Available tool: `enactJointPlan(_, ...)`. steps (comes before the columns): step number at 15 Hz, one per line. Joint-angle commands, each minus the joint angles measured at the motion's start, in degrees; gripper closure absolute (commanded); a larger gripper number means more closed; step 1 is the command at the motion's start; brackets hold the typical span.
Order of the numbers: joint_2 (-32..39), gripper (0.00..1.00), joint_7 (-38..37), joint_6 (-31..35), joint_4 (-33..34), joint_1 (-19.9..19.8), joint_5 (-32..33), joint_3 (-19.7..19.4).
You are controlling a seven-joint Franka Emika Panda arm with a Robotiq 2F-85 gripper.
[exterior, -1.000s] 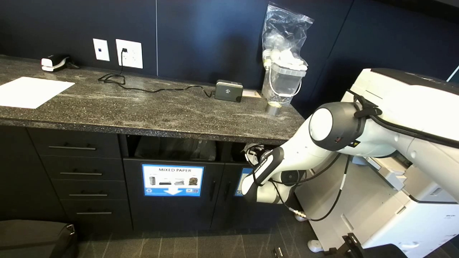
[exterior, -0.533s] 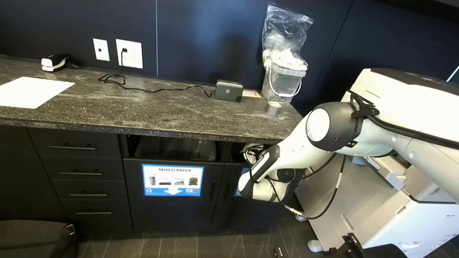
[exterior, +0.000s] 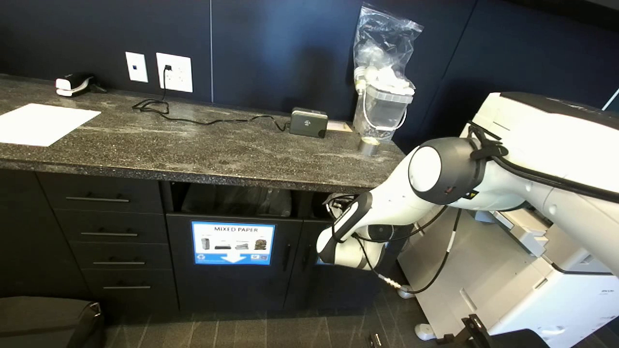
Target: Pick up the three papers from the countertop and put them in the bin on the right
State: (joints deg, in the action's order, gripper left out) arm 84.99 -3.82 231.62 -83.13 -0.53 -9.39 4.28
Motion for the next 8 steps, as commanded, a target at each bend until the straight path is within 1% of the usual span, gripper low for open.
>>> enactJointPlan(1,0.27,0.98,0.8,-1.37,1.77,1.25,-2.37,-0.59)
enactJointPlan(2,0.29,0.98,0.86,-1.86,1.86,1.37,-2.64,-0.63)
enactJointPlan(3,0.29,0.86,1.0,-2.33,1.88,1.51,-2.83,-0.73)
enactJointPlan(4,0.28,0.64,0.98,-2.89,1.92,1.57,-2.6,-0.76)
enactJointPlan(5,0.25,0.61,1.05,-3.44,1.92,1.68,-2.6,-0.81)
enactJointPlan(6,0.26,0.61,0.98,-3.96,1.96,1.74,-2.49,-0.81)
enactJointPlan(8,0.23,0.49,0.67,-4.98,2.08,1.75,-2.22,-0.68)
